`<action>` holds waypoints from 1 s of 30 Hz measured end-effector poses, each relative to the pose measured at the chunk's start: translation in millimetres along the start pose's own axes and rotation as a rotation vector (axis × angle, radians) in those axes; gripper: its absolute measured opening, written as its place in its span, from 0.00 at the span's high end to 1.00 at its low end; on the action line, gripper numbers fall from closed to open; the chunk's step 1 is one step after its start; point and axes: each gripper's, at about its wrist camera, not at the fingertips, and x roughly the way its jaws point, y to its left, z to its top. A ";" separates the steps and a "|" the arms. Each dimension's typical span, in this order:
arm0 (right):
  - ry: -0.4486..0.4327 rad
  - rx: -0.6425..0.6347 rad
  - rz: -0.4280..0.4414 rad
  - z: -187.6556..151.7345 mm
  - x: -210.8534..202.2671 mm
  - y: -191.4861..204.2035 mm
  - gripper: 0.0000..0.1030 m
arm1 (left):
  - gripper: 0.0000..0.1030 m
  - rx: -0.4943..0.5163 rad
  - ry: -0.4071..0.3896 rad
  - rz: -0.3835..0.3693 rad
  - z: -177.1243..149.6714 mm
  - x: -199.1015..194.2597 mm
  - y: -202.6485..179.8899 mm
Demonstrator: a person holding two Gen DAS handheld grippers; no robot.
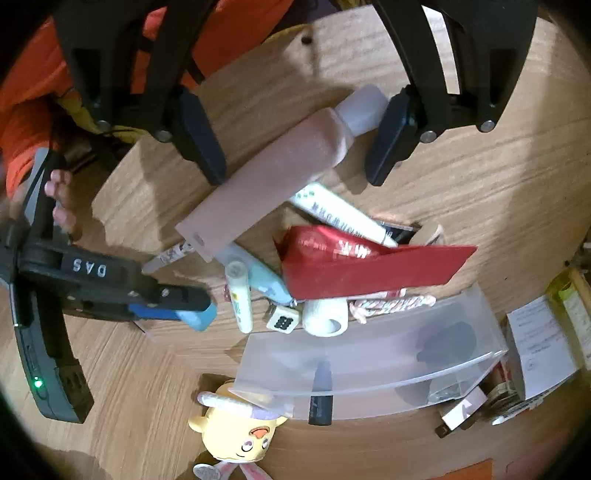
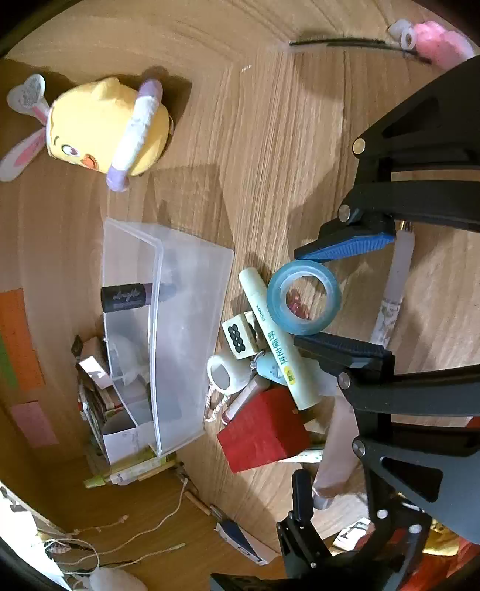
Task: Organize objects
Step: 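Carry both items over the bin and release them inside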
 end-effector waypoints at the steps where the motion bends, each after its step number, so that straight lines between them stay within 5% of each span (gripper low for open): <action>1: -0.003 -0.001 0.000 -0.6 -1.9 -0.2 0.66 | 0.34 0.003 -0.004 0.004 -3.0 -1.5 -0.7; 7: -0.016 -0.004 0.007 -6.4 -10.5 2.5 0.66 | 0.58 0.039 -0.028 0.032 -13.1 -7.8 -4.4; 11: -0.016 0.001 0.010 -9.7 -11.3 4.4 0.66 | 0.85 0.041 -0.036 0.017 -15.8 -11.1 -4.6; 17: -0.032 0.015 0.018 -10.9 -16.8 5.7 0.66 | 0.96 0.057 -0.079 0.030 -13.4 -20.7 -12.3; 30: -0.124 0.014 0.039 13.8 -35.5 14.1 0.66 | 0.96 -0.012 -0.219 0.033 27.9 -46.1 2.1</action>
